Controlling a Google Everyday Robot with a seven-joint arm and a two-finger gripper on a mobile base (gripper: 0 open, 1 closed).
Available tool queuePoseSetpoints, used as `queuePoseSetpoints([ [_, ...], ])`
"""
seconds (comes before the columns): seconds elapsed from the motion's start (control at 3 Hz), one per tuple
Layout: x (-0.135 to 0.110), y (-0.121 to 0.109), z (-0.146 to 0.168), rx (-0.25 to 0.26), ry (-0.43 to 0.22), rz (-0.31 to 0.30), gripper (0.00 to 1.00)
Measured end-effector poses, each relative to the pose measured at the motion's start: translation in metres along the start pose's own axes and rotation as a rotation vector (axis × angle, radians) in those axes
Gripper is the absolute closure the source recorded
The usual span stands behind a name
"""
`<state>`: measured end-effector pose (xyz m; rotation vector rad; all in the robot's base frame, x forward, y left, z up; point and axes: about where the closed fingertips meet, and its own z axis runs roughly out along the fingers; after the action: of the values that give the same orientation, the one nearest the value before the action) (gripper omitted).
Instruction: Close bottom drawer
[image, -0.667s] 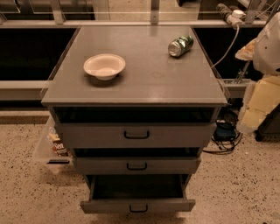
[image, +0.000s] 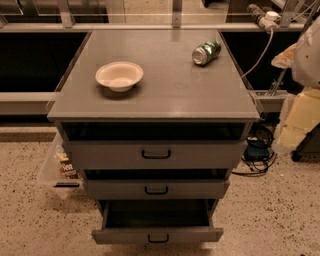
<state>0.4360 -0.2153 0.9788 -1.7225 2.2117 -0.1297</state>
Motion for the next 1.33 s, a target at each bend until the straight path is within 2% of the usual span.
queuePoseSetpoints([
  [0.33, 0.016, 0.022, 0.021, -0.002, -0.06, 0.031, 0.0],
  [0.67, 0.041, 0.063, 0.069, -0.034, -0.188, 0.17, 0.0],
  [1.0, 0.072, 0.107, 0.143, -0.088, -0.298, 0.334, 0.0],
  [1.33, 0.094, 0.128, 0.173, -0.086, -0.287, 0.408, 0.18],
])
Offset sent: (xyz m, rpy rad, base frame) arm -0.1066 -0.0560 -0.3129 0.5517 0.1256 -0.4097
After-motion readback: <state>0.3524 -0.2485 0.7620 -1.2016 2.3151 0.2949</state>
